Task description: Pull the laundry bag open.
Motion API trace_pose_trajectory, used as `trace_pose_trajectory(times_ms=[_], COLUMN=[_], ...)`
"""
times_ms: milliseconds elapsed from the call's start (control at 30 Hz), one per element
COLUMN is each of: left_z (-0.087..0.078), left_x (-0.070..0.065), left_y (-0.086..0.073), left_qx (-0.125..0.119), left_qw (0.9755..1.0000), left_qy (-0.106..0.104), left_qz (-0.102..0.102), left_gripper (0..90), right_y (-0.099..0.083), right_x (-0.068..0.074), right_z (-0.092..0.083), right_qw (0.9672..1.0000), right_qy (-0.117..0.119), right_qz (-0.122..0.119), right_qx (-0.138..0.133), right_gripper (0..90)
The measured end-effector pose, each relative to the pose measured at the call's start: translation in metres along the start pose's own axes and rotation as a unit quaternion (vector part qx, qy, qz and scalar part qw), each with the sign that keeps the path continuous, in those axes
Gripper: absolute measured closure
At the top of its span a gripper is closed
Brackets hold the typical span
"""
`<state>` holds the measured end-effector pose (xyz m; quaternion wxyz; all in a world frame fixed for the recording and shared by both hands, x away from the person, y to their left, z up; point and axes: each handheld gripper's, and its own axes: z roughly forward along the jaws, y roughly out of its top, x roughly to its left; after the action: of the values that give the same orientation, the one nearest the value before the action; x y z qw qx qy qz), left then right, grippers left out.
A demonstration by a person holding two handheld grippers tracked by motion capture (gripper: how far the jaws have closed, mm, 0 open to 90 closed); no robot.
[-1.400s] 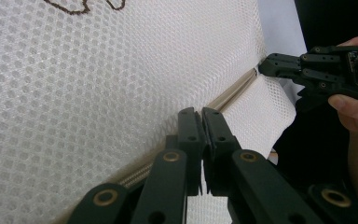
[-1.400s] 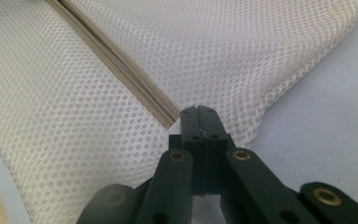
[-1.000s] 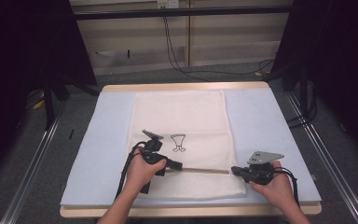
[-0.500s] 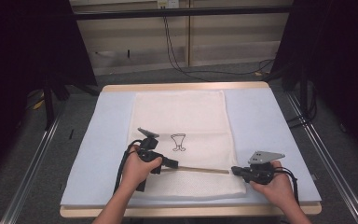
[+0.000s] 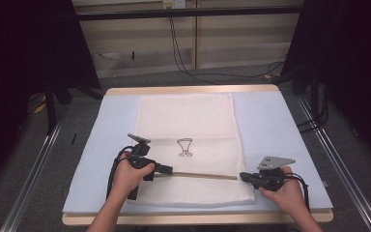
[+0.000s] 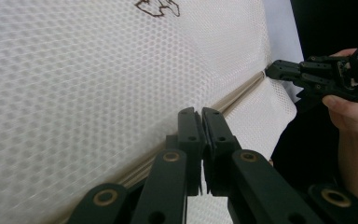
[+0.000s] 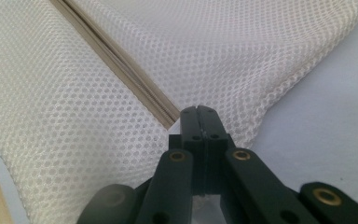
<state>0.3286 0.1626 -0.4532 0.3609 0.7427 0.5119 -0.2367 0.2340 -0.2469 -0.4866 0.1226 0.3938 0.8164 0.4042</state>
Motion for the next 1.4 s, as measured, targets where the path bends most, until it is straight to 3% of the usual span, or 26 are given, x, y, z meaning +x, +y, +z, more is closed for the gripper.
trace_pose_trajectory(times_ms=[300,667,700,833,933,1400], left_z=[-0.029,-0.048,-0.053,-0.066,-0.074,-0.099], left_x=[0.021,0.032,0.035,0.041,0.047,0.073], left_y=[-0.012,-0.021,-0.023,-0.028,-0.03,-0.041], left_qx=[-0.024,-0.04,-0.048,-0.06,-0.07,-0.076], left_qw=[0.9993,0.9987,0.998,0.9969,0.996,0.9932], left_qy=[0.009,0.018,0.021,0.035,0.033,0.038], left_qz=[-0.027,-0.025,-0.034,-0.038,-0.045,-0.079], left_gripper=[87.2,87.1,87.1,87.0,87.0,86.9], right_y=[0.0,0.0,0.0,0.0,0.0,0.0], right_x=[0.0,0.0,0.0,0.0,-0.001,0.0], right_z=[0.0,0.0,0.0,0.0,0.0,0.0], right_qw=[1.0,1.0,1.0,1.0,1.0,1.0], right_qy=[0.0,0.0,0.001,0.001,0.002,0.001], right_qz=[-0.001,0.0,0.0,-0.002,0.0,-0.001], right_qx=[0.0,0.0,0.0,0.0,0.001,0.001], right_gripper=[90.0,90.0,90.0,90.0,90.0,90.0])
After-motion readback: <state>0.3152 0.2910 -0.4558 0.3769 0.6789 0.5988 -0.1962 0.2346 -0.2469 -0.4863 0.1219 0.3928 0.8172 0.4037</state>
